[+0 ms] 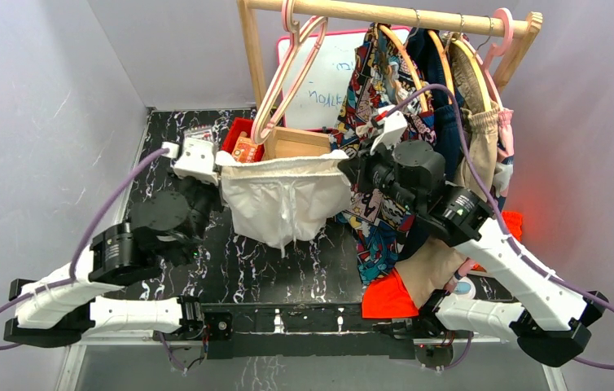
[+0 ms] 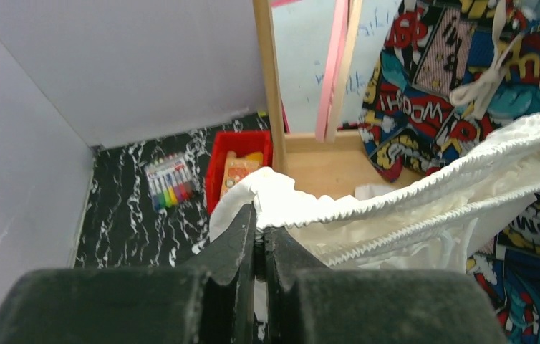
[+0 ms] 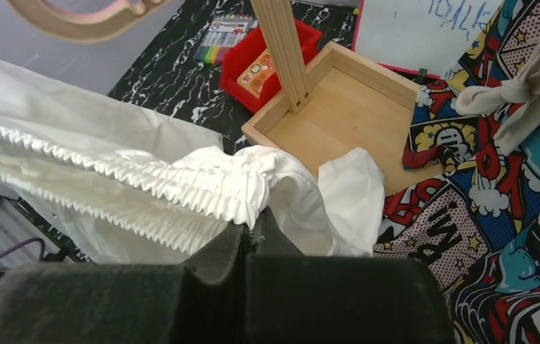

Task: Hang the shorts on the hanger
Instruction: Adjust the shorts at the center of the board.

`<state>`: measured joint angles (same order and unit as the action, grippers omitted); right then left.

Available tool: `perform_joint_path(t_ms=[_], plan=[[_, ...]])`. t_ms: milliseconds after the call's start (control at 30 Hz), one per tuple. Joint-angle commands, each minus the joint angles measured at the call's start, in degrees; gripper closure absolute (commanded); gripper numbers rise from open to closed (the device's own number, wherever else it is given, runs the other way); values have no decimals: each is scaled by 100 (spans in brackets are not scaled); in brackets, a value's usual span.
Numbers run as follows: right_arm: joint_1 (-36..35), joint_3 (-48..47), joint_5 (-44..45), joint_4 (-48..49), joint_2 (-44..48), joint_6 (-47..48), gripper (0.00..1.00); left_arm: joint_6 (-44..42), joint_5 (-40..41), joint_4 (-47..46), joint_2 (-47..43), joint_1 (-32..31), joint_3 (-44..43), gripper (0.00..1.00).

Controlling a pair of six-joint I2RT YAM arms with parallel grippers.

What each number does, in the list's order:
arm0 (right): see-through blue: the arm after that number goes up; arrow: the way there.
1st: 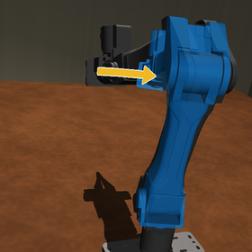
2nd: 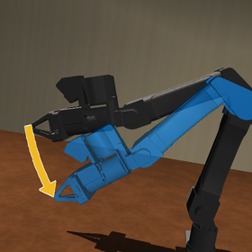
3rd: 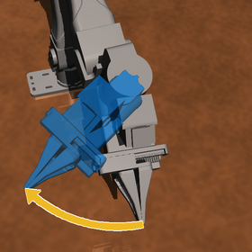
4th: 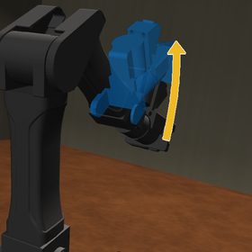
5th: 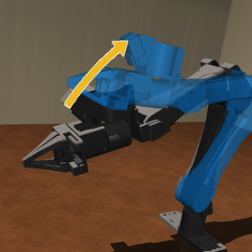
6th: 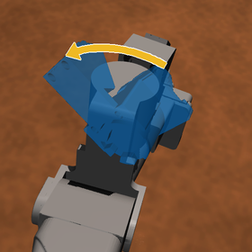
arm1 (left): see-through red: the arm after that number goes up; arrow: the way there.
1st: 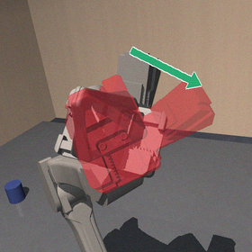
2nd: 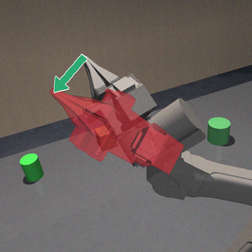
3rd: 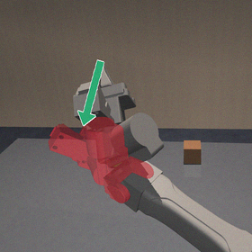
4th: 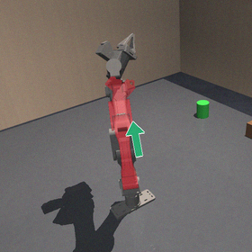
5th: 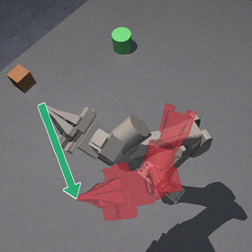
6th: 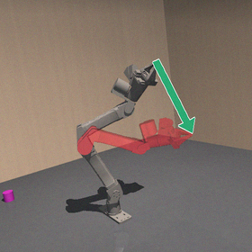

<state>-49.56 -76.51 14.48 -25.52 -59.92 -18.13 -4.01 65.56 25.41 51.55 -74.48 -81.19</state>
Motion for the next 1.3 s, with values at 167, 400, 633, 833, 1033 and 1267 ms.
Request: perform_joint_path(t_ms=[167,400,633,833,1033,1267], plan=[[46,456,532,706,-38,201,100,642,-869,127,105,1185,966,100],[50,746,538,961,-144,62,100,1677,-3207,198,569,3277,1545,100],[365,1115,469,1057,-147,-176,100,2524,-5059,-80,725,5166,2129,100],[898,1025,101,1242,-74,-439,100,3322,-5900,192,730,6357,1714,100],[904,269,-328,1096,-85,-135,100,3179,-6223,327,609,6358,454,100],[902,-1406,-1061,604,-339,147,100,2913,-6887,588,763,6326,-1349,100]])
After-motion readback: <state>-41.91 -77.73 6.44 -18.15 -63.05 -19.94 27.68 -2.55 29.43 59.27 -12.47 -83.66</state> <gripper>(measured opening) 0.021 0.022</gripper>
